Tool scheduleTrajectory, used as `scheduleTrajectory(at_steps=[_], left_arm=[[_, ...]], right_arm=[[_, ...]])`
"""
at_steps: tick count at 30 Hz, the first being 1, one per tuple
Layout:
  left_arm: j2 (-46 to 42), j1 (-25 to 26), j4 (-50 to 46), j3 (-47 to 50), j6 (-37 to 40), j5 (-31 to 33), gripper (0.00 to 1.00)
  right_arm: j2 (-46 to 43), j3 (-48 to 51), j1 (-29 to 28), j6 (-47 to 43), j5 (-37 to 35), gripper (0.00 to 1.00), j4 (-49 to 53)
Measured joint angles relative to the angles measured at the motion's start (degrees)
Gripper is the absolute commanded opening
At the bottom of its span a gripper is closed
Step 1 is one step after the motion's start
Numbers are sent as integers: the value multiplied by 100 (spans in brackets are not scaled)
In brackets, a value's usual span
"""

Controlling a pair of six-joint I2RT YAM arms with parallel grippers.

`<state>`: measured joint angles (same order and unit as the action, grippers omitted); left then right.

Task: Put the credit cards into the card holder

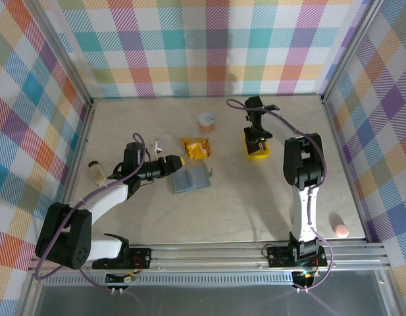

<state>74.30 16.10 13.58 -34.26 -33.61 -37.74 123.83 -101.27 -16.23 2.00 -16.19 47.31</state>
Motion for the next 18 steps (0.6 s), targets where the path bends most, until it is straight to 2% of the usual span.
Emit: scheduleTrajectory(at_steps=[8,18], left_arm=[[11,0,-4,0,0,-22,54],[11,0,-7,0,0,-22,54]], right_arm=[[0,-192,0,-59,7,0,-4],[-157,-197,0,-52,229,0,4]])
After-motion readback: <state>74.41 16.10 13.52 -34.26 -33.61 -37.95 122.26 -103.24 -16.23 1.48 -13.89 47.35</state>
